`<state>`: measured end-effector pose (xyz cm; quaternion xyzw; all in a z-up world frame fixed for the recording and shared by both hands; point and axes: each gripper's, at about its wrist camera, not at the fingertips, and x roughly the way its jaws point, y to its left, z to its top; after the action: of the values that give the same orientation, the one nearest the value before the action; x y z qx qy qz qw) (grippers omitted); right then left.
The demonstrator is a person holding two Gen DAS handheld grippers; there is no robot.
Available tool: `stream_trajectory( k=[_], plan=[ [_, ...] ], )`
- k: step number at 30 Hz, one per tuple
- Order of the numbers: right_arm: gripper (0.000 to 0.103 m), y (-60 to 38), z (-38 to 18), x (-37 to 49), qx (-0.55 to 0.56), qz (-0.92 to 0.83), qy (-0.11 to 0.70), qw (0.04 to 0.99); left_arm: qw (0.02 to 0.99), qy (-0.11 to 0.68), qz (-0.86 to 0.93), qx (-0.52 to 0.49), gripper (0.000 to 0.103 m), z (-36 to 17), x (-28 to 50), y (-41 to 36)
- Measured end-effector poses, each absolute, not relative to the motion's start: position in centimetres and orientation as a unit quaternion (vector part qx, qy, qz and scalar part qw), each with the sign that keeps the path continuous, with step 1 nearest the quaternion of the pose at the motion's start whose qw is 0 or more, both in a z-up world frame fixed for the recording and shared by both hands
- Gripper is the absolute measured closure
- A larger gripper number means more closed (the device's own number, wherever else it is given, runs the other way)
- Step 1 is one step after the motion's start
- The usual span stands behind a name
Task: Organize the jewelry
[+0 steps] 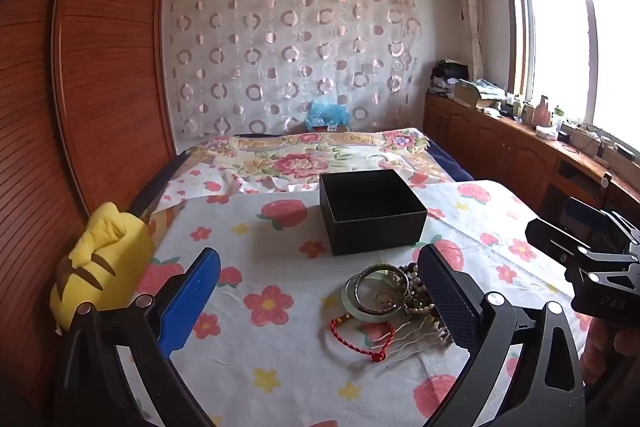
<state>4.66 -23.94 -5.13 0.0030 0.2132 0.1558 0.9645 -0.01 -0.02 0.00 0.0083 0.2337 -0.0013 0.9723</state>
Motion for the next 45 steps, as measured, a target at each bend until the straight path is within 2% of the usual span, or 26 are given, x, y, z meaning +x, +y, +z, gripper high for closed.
stream_trajectory(
  k=[45],
  plan=[
    [0.003, -24.02, -5.13, 4.61, 0.004, 0.157, 0.214, 0.964, 0.974, 0.227, -0.001, 0.009, 0.008, 0.03, -0.04, -0.03]
  ],
)
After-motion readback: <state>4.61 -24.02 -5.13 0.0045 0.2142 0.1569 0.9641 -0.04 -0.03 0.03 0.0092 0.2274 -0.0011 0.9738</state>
